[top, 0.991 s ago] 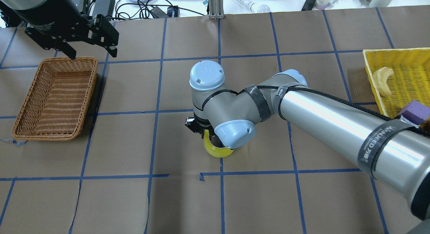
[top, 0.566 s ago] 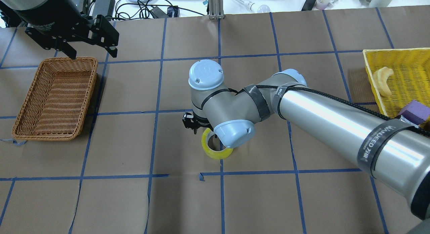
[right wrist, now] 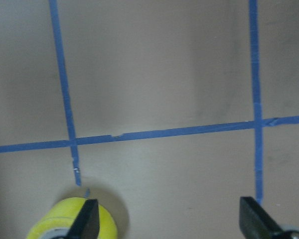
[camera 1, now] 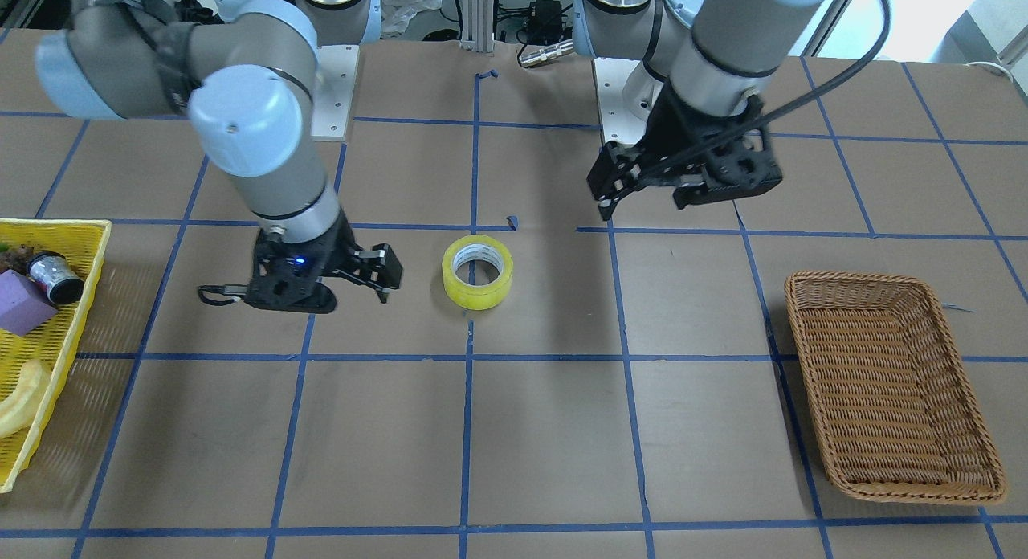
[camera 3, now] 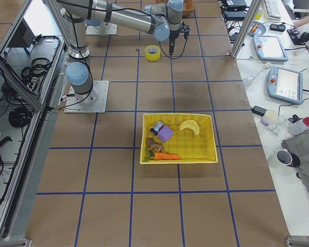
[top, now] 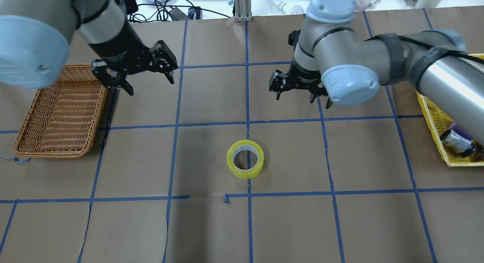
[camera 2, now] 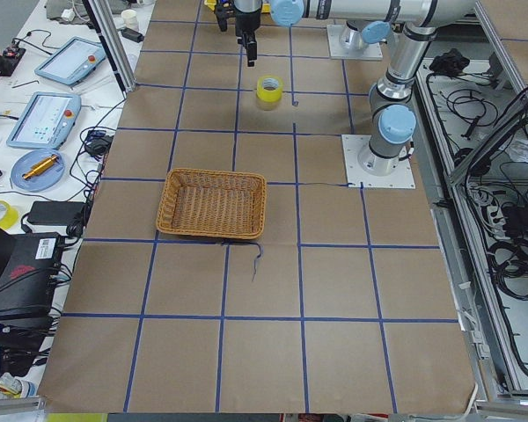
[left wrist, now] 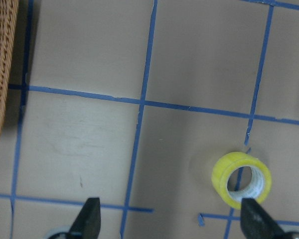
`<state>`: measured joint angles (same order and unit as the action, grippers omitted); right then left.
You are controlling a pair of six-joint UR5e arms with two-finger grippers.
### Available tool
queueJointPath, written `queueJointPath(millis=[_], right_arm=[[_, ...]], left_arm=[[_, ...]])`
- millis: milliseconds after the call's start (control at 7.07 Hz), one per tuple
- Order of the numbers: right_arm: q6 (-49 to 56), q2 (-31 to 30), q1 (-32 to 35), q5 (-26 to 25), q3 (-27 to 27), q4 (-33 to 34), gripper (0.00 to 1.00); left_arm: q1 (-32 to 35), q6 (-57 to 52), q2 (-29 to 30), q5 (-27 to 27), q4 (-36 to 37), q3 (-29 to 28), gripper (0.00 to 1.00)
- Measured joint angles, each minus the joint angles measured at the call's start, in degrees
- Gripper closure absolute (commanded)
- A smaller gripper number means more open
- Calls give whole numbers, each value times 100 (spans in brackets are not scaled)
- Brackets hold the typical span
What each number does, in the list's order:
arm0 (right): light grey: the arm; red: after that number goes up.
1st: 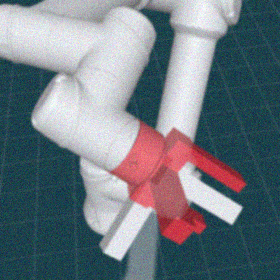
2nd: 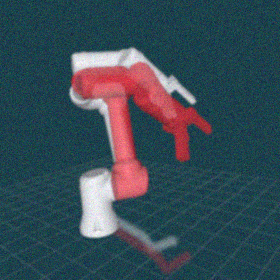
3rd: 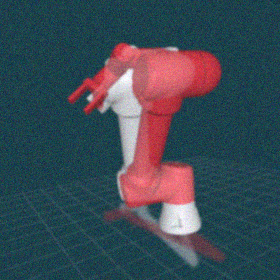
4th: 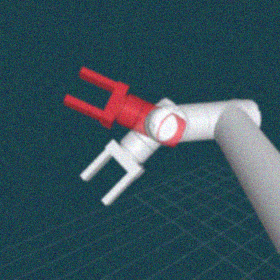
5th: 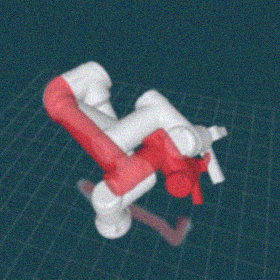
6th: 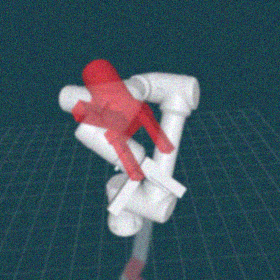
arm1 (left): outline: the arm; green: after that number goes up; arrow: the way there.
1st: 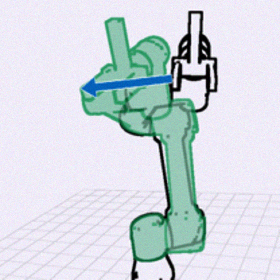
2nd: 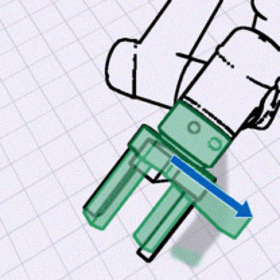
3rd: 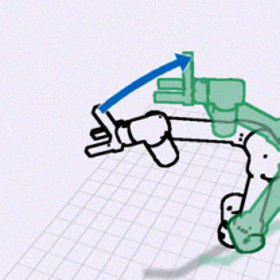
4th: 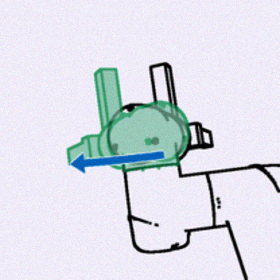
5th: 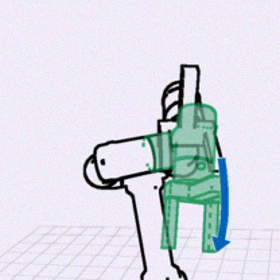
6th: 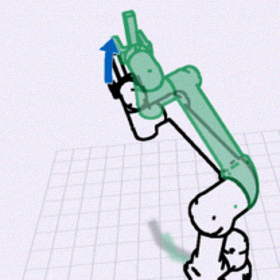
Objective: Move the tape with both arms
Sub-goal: 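Release the tape and raise the right gripper while the left gripper reaches for the tape, then grasp the yellow tape roll with the left gripper and lift it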
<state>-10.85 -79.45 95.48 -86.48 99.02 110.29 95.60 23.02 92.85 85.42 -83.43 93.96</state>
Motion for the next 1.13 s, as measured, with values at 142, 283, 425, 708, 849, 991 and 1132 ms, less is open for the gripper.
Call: queueJointPath(millis=[142, 283, 425, 708, 849, 991, 1132], right_arm=[[358, -424, -265, -260, -13, -592, 0], [541, -708, -358, -394, -29, -1050, 0], [625, -821, -393, -457, -44, -1326, 0], [664, -861, -413, -526, -178, -1499, 0], [664, -880, -398, -519, -286, -1562, 0], [666, -932, -398, -496, -352, -1590, 0], [678, -1004, -405, -481, -384, -1575, 0]], left_arm=[[459, 942, 247, -2, 715, 521, 0], [866, 1575, 475, 6, 1339, 1001, 2], [1156, 1957, 678, -2, 1693, 1332, 2], [1398, 2294, 1047, -37, 1904, 1573, 2], [1430, 2349, 1273, -53, 1946, 1608, 15], [1440, 2367, 1497, -102, 2001, 1617, 61], [1442, 2357, 1688, -236, 2132, 1617, 100]])
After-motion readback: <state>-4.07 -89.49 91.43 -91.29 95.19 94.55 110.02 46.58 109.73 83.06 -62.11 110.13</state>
